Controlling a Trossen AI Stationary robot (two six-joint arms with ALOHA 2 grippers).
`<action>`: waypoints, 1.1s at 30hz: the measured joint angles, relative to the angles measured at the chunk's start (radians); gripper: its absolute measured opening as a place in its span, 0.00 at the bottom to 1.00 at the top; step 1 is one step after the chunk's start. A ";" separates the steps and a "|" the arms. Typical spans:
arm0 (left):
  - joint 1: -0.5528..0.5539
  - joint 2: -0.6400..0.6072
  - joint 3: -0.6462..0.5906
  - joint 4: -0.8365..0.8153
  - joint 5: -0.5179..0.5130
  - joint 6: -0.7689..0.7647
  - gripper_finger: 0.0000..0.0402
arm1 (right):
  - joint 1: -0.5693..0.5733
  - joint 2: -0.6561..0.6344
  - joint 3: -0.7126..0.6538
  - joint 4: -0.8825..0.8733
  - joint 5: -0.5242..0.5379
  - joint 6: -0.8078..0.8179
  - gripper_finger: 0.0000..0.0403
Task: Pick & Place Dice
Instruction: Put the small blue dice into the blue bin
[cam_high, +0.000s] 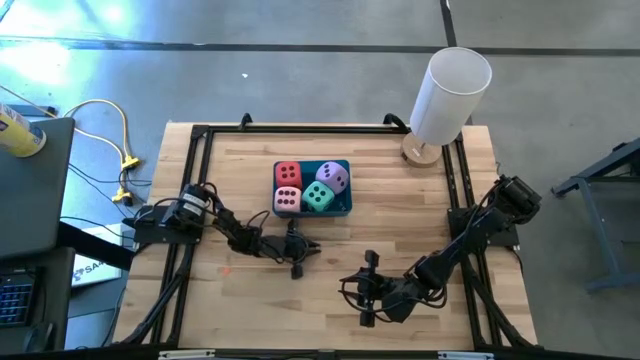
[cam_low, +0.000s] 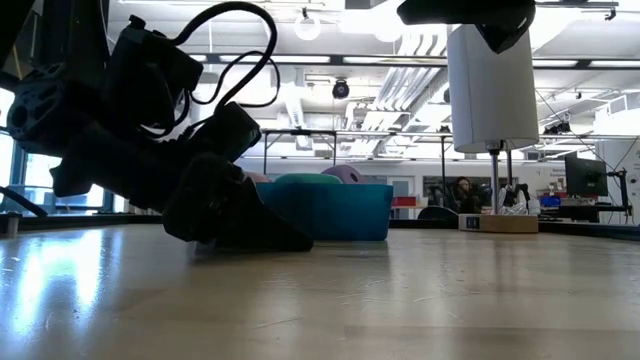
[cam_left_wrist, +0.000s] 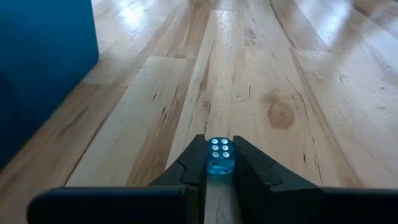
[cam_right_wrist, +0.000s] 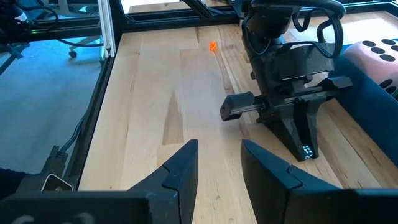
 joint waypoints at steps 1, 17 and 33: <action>0.000 0.000 0.000 0.000 0.000 -0.006 0.11 | 0.000 0.000 0.000 0.000 0.000 0.000 0.28; 0.054 -0.485 -0.002 -0.608 0.021 -0.124 0.11 | 0.000 0.000 0.000 -0.002 -0.016 -0.006 0.28; 0.266 -0.585 -0.001 -0.716 0.010 -0.119 0.21 | 0.000 0.000 0.000 -0.006 -0.019 -0.007 0.28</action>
